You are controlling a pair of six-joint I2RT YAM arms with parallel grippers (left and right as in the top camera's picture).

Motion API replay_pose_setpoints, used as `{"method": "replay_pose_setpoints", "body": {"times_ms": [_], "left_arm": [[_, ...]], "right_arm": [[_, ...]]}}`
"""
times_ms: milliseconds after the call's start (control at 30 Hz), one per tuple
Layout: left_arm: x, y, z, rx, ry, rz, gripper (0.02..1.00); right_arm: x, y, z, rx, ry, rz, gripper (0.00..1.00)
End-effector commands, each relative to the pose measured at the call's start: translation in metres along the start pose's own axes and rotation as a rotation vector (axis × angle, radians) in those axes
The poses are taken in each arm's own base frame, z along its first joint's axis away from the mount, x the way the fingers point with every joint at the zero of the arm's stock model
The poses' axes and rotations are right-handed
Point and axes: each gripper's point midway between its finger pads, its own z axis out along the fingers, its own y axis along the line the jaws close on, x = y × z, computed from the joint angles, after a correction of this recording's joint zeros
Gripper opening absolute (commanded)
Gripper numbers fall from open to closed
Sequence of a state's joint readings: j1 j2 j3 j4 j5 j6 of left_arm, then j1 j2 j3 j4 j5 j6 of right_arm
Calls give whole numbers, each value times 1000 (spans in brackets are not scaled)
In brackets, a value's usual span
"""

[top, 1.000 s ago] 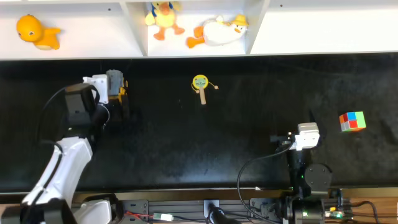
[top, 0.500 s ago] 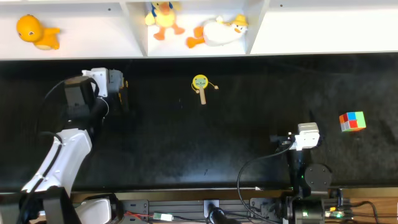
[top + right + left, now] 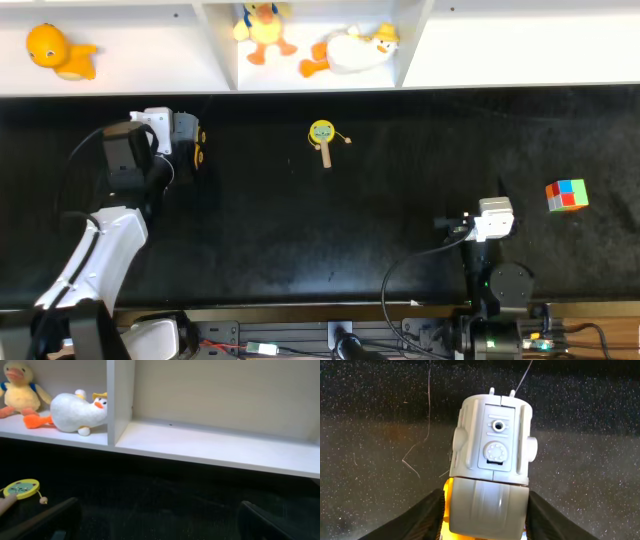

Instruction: Store Toys

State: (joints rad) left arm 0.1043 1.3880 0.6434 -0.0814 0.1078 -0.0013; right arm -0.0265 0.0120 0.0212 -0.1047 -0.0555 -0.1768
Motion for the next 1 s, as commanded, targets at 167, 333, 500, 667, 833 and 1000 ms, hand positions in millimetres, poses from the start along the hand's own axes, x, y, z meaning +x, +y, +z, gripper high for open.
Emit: {"method": "replay_pose_setpoints", "body": {"times_ms": [167, 333, 500, 667, 833, 1000], "left_arm": [[-11, 0, -1, -5, -22, 6, 424], [-15, -1, -8, -5, -40, 8, 375], [-21, -2, -20, -5, -62, 10, 349], [-23, -4, -35, -5, -71, 11, 340], [-24, -3, -53, -21, -87, 13, 332], [-32, -5, -69, -21, -130, 20, 321]], "right_arm": [[-1, -1, 0, 6, -10, 0, 996], [-1, -1, 0, 6, -10, 0, 996], [-1, -1, 0, 6, -10, 0, 996], [-1, -1, 0, 5, -10, 0, 996], [-1, -1, 0, 6, -10, 0, 996], [-1, -1, 0, 6, -10, 0, 996]]}}
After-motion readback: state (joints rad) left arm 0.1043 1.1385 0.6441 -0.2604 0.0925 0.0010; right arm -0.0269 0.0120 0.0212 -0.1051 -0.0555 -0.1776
